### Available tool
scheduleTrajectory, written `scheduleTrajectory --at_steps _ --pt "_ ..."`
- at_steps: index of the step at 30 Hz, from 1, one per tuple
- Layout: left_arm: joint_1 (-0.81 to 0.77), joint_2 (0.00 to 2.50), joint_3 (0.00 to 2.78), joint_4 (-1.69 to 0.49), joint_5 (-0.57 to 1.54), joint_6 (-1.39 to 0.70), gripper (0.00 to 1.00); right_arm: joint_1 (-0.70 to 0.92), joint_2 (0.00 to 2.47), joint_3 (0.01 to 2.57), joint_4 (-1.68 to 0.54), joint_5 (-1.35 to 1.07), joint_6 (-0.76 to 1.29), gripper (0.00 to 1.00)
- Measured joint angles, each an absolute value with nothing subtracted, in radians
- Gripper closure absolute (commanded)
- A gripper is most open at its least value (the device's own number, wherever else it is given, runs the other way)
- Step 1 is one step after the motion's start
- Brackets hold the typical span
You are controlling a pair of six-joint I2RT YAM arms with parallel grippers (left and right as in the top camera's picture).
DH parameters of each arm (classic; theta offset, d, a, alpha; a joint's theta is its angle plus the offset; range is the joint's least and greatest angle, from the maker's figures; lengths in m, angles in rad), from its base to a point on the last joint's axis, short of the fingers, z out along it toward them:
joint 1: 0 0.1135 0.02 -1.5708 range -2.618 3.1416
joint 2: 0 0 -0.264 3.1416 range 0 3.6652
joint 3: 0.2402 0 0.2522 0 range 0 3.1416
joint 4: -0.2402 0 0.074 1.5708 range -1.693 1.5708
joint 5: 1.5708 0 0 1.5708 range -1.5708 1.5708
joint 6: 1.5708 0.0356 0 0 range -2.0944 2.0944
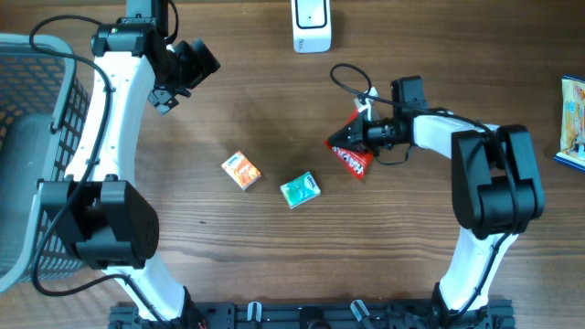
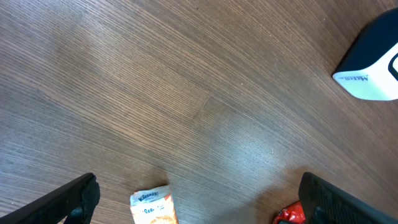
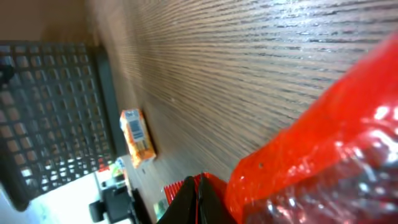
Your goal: Scan the item barcode
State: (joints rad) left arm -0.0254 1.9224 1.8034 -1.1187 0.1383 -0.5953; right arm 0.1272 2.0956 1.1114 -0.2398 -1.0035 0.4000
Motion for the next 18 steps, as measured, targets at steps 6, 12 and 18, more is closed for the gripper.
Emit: scheduleTrajectory --at_steps 6,12,18 --pt "-0.025 1.922 1.803 -1.119 0.138 -0.595 0.0 0.11 2.045 1.1 -0.341 -1.029 0.422 0.96" --pt "-0.025 1.922 1.803 -1.119 0.138 -0.595 0.0 0.11 1.621 1.106 -0.595 -0.578 0.501 0.1" --pt "-0.025 1.922 1.803 -1.119 0.138 -0.595 0.0 0.11 1.684 1.101 -0.703 -0.388 0.55 0.0"
